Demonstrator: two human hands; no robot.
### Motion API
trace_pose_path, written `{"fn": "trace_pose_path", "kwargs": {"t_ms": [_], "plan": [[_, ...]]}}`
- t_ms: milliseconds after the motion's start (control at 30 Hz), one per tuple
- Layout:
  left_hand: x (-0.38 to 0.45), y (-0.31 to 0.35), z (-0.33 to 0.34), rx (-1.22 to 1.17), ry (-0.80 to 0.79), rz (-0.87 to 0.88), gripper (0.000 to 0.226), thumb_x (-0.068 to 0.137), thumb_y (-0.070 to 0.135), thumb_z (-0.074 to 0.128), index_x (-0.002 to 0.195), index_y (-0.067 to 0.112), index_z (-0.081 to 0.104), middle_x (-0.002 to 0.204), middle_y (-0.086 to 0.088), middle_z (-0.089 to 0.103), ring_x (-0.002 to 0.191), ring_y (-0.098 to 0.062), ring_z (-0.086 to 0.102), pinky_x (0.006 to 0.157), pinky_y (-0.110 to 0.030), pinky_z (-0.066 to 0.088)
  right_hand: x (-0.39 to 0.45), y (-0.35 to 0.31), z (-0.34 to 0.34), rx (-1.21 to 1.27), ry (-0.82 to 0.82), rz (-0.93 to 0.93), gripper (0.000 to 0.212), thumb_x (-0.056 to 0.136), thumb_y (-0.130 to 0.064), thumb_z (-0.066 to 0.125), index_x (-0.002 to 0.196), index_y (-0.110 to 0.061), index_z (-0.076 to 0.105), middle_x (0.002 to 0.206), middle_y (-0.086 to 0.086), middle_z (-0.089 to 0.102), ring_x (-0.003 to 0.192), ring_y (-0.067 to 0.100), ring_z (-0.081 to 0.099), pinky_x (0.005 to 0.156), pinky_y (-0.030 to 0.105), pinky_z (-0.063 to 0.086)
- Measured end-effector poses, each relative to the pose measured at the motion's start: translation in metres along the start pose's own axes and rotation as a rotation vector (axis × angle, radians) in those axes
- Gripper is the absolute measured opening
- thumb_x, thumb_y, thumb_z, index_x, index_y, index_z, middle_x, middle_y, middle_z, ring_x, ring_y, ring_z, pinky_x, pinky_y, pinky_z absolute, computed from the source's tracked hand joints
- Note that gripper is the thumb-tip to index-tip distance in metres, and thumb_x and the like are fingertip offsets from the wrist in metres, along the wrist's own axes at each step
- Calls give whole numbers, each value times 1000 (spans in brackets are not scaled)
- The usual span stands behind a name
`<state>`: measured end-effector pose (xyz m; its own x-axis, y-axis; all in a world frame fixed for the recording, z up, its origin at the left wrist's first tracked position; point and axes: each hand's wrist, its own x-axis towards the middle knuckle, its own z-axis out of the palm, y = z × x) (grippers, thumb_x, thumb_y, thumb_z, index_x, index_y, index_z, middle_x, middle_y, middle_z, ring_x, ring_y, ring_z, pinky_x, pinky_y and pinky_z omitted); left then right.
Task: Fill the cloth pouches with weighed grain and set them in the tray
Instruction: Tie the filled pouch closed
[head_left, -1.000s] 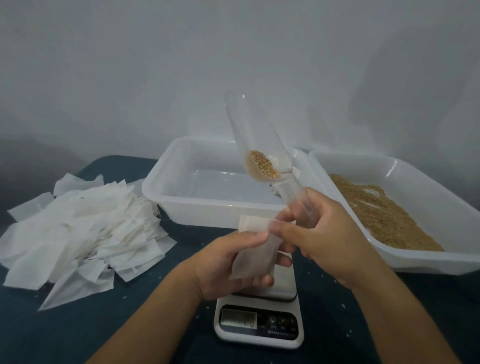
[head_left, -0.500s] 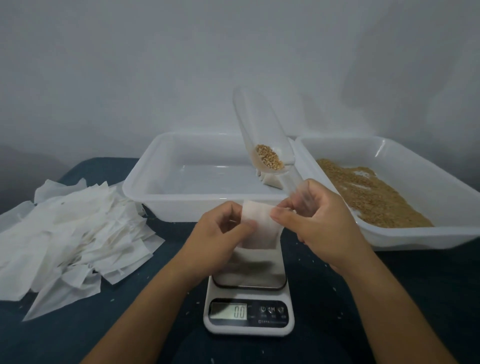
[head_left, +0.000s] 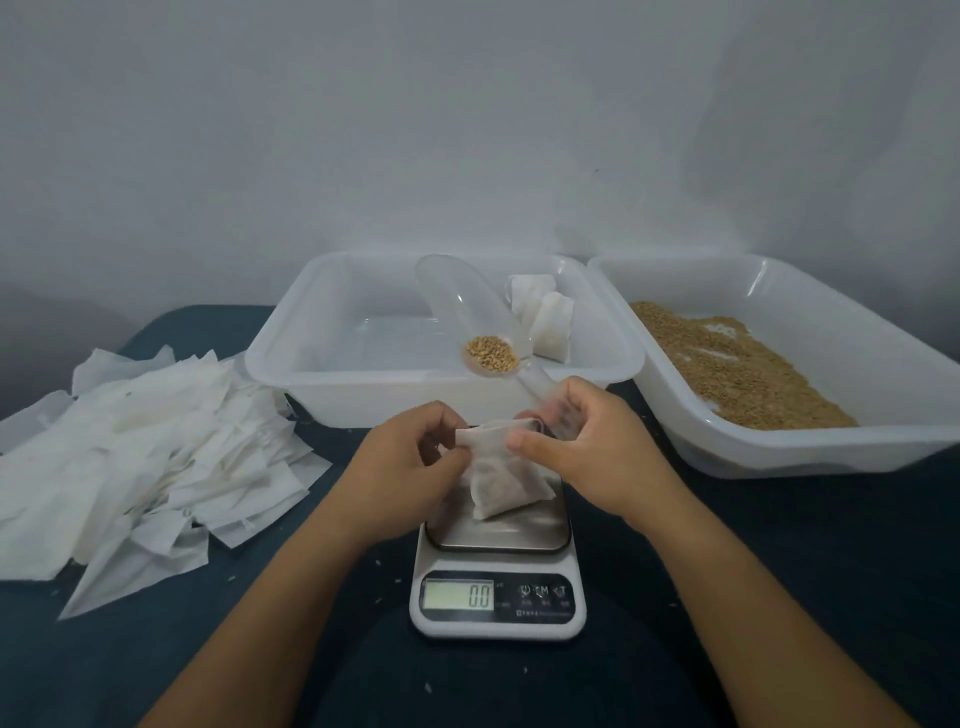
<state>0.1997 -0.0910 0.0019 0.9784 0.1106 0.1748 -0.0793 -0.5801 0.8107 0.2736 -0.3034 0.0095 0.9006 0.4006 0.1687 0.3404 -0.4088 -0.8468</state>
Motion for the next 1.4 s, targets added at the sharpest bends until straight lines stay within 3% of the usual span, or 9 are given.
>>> {"fn": "trace_pose_path", "kwargs": {"t_ms": [100, 167, 233, 367, 500, 600, 1033, 1200, 1400], "plan": [[-1, 0, 0, -11, -1, -13, 16, 90, 11, 68, 84, 27, 67, 77, 2, 71, 75, -23, 69, 79, -46, 59, -1, 0, -3, 82, 23, 28, 56, 66, -57, 87, 97, -17, 63, 110, -14, 75, 104, 2, 71, 89, 42, 61], [1, -1, -2, -35, 11, -41, 17, 87, 13, 66, 85, 30, 68, 80, 7, 71, 72, -14, 67, 72, -38, 57, -2, -2, -6, 61, 63, 23, 67, 62, -68, 82, 99, -15, 62, 113, -16, 74, 105, 10, 71, 80, 49, 62], [3, -4, -4, -68, 55, -84, 13, 87, 22, 65, 87, 35, 69, 83, 15, 71, 70, -2, 64, 68, -25, 48, -3, -2, -8, 44, 107, -4, 57, 66, -69, 80, 95, -23, 62, 110, -30, 71, 96, 0, 71, 67, 38, 59], [9, -13, -6, -47, 239, -188, 11, 95, 42, 64, 89, 34, 68, 87, 15, 70, 79, -4, 68, 68, -25, 47, -2, -3, -10, 44, 228, -31, 34, 78, -60, 77, 93, -33, 63, 102, -35, 69, 74, -8, 68, 57, 15, 49], [13, -22, -6, -115, 356, -263, 20, 97, 43, 63, 86, 28, 68, 78, 12, 66, 74, -11, 65, 71, -30, 48, 0, -1, -13, 65, 312, -35, 29, 87, -54, 73, 90, -27, 63, 89, -24, 68, 51, -3, 60, 45, 9, 44], [15, -27, -6, -150, 370, -287, 22, 96, 43, 63, 84, 26, 68, 68, 14, 62, 59, -1, 56, 66, -28, 43, 1, 0, -16, 68, 327, -20, 28, 90, -51, 73, 90, -25, 62, 89, -19, 67, 47, -1, 58, 45, 9, 45], [11, -22, 1, -46, 152, -228, 35, 96, 59, 58, 85, 30, 72, 60, 23, 61, 51, 6, 54, 57, -26, 41, 1, 0, -21, 73, 355, 5, 22, 91, -52, 73, 91, -32, 64, 99, -23, 69, 45, 4, 59, 47, 13, 47], [10, -22, 1, 12, 135, -222, 34, 94, 62, 59, 85, 32, 72, 75, 17, 70, 70, 1, 62, 65, -23, 43, 5, -3, -44, 63, 446, 66, 25, 91, -55, 69, 97, -31, 66, 94, -10, 70, 49, 2, 60, 48, 18, 48], [9, -20, 1, 13, 81, -193, 15, 94, 48, 67, 88, 36, 72, 83, 14, 71, 80, -5, 66, 71, -23, 49, 13, -16, -104, -131, 555, 113, 36, 80, -69, 61, 89, -34, 67, 83, -15, 73, 50, 3, 64, 63, 36, 53]]}}
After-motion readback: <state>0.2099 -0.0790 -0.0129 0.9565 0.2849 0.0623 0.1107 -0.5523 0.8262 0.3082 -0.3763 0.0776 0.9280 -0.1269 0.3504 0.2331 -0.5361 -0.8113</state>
